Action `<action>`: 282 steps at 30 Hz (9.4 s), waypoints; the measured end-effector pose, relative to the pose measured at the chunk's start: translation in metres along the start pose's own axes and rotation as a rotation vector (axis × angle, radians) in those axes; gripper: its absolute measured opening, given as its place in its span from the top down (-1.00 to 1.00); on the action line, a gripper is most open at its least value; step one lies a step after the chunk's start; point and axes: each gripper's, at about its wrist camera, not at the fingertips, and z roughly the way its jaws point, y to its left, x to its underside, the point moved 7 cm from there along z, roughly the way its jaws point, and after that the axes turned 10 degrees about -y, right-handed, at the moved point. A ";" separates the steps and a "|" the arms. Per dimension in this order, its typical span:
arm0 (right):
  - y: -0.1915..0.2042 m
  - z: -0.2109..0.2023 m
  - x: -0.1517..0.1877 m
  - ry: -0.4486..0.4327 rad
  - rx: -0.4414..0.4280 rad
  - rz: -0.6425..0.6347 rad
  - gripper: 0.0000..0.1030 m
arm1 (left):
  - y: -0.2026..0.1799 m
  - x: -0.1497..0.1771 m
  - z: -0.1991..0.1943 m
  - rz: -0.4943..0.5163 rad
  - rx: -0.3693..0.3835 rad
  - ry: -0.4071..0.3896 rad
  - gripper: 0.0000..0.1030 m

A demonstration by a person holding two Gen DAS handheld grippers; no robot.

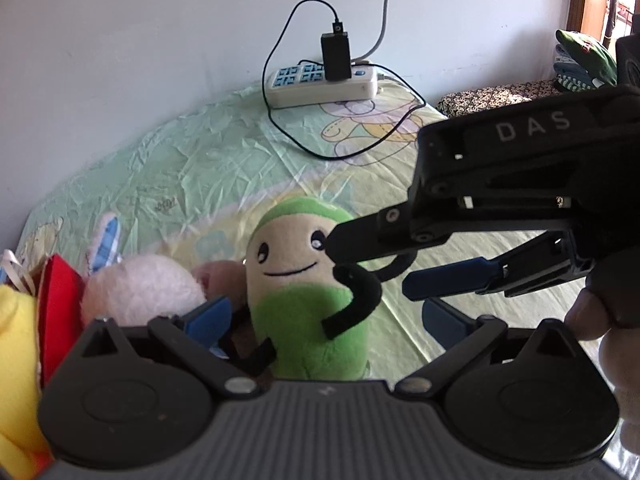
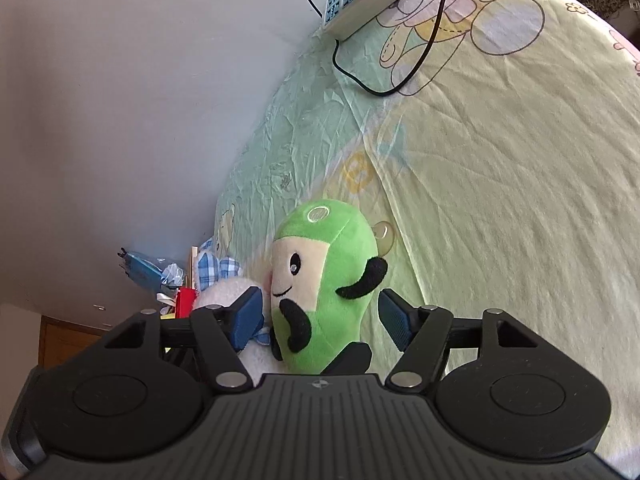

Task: Organize objects
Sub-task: 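Grasp the green bean plush with the right gripper, then lift the green bean plush and carry it with the right gripper to the red box, then lower the green bean into the box and open the right gripper, then move the right gripper back toward the pink teddy bear on the bed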

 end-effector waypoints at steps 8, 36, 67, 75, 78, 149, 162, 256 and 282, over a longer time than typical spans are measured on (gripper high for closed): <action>-0.011 0.025 -0.006 0.028 0.012 0.030 -0.30 | 0.005 0.001 0.023 0.005 -0.025 0.006 -0.96; -0.010 -0.036 0.014 0.057 -0.014 -0.050 -0.04 | -0.036 0.002 -0.020 -0.062 0.105 -0.011 -0.61; -0.034 -0.087 0.092 0.087 0.050 -0.148 -0.27 | -0.076 0.068 -0.071 -0.139 0.126 0.066 -0.61; -0.006 -0.099 0.107 0.129 -0.002 -0.223 -0.25 | -0.067 0.065 -0.107 -0.177 0.107 0.015 -0.61; 0.012 -0.104 0.113 0.146 -0.055 -0.247 -0.23 | -0.059 0.060 -0.129 -0.165 0.069 -0.031 -0.61; 0.223 0.110 0.219 0.202 0.222 -0.773 -0.21 | 0.247 0.112 -0.136 -0.288 0.076 -0.072 -0.68; 0.211 0.080 0.202 0.066 0.129 -0.569 0.27 | 0.231 0.114 -0.132 -0.239 0.078 -0.031 -0.69; 0.169 -0.021 0.171 0.117 -0.197 -0.459 0.23 | 0.176 0.079 -0.204 -0.301 -0.470 0.011 -0.96; 0.113 -0.052 0.144 0.156 -0.205 -0.441 0.23 | 0.096 0.086 -0.183 -0.308 -0.471 0.109 -0.97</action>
